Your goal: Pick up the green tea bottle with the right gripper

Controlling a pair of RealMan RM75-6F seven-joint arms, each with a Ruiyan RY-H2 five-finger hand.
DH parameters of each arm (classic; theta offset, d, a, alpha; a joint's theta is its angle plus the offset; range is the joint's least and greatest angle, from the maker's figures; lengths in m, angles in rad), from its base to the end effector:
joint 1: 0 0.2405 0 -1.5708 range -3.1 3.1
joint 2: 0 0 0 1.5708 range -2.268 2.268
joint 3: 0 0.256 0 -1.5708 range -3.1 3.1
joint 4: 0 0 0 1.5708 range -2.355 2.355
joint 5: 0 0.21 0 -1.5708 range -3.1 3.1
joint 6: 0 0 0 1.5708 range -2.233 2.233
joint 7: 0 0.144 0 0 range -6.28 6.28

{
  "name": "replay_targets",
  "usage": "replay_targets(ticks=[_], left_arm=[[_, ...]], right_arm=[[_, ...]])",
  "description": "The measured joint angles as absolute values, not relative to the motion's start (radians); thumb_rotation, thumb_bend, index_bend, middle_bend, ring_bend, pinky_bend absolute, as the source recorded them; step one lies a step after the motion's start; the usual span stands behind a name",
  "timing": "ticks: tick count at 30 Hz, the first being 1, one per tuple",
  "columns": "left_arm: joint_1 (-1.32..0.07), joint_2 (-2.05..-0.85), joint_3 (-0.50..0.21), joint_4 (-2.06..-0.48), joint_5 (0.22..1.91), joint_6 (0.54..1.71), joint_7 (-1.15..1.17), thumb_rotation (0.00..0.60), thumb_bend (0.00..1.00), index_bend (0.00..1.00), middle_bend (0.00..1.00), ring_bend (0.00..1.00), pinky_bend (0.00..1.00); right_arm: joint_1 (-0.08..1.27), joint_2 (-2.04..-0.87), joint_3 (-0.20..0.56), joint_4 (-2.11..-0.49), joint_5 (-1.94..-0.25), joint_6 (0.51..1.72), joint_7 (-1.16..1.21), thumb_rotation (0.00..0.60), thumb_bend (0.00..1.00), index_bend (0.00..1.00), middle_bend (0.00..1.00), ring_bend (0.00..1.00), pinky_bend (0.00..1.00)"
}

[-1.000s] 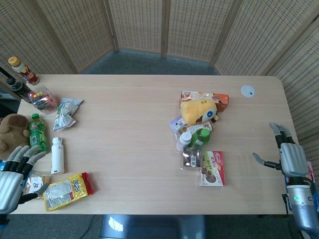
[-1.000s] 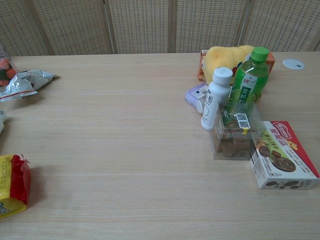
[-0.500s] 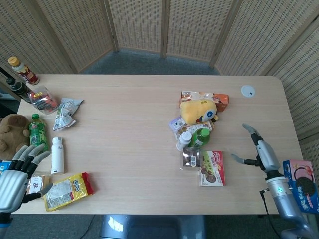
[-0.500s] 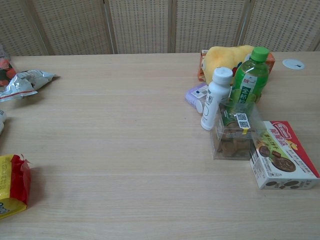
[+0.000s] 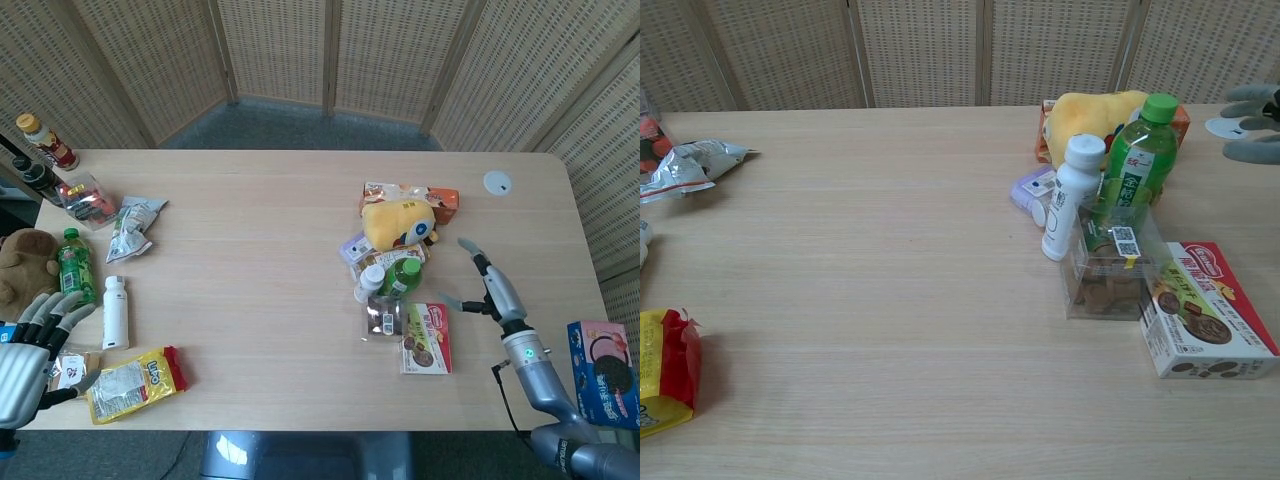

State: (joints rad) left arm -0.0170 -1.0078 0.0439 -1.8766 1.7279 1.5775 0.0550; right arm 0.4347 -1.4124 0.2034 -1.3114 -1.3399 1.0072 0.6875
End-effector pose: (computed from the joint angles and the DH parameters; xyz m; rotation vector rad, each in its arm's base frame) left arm -0.2488 0.1379 0.1641 -1.4871 -0.9318 -1.0630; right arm -0.2819 -0.3190 0.0591 1.2288 -1.6262 1.3239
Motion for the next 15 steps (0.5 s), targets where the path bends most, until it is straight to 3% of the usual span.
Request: replay_targets(ticks=[15], left_arm=[[-0.019, -1.007, 0.044, -1.876, 1.724, 1.575, 0.054, 0.6, 0.23, 0.17, 0.1, 0.0, 0.0]], right_arm=[[0.455, -1.499, 0.206, -1.212, -1.312, 0.988, 0.695, 0.424, 0.06, 0.0, 0.0, 0.0, 0.0]])
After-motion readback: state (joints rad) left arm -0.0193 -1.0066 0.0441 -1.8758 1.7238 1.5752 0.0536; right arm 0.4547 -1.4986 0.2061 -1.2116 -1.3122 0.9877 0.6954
